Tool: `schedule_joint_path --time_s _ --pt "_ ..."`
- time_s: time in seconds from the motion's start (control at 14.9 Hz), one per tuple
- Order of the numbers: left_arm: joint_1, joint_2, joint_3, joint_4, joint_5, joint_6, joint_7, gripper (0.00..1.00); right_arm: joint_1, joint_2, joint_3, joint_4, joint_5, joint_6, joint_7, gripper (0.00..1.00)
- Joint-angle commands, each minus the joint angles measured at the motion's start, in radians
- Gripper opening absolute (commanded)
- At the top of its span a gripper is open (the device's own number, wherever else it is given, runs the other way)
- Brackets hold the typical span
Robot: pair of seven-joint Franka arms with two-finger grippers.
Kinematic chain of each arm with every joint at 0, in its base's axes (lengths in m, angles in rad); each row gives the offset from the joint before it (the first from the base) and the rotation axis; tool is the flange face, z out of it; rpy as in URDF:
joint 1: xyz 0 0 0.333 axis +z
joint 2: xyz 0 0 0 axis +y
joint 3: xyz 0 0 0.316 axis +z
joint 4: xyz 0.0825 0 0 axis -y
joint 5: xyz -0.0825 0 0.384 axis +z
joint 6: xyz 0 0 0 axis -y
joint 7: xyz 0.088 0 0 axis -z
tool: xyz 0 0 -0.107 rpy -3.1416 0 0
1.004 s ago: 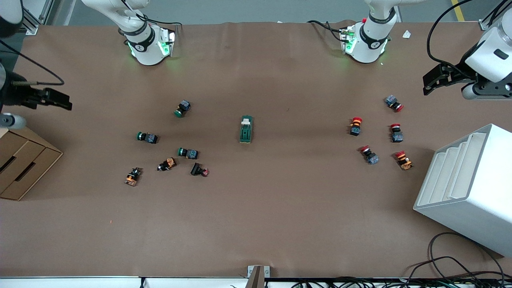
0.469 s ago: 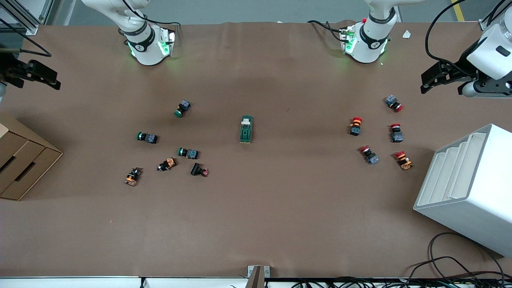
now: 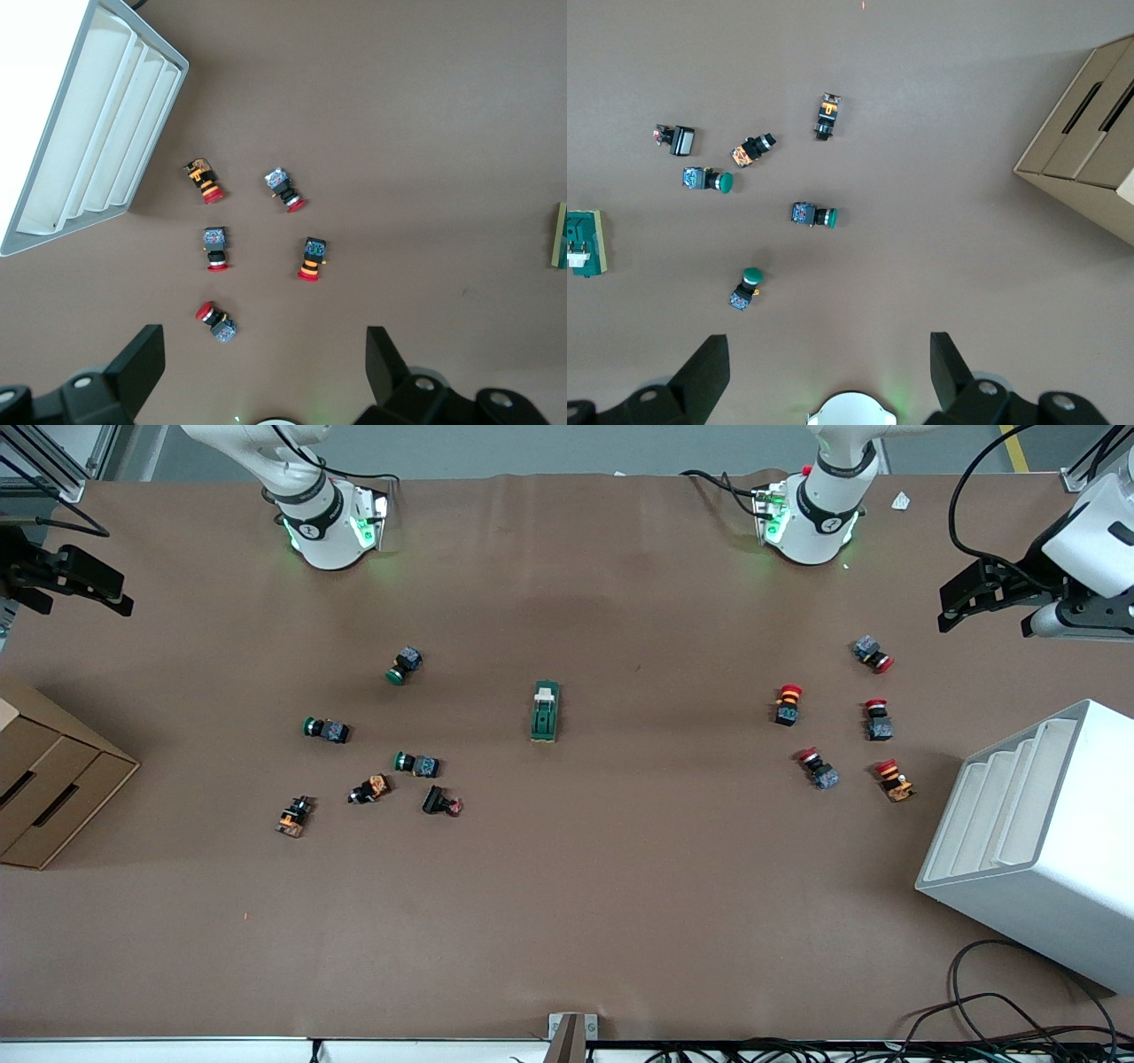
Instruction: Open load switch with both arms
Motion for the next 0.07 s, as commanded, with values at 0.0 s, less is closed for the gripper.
schedule_joint_path --time_s 0.0 --pt "0.0 0.005 0.001 0.019 -0.004 0.001 0.006 1.0 -0.013 -0.024 0.003 -0.028 0.015 0.011 -0.024 1.0"
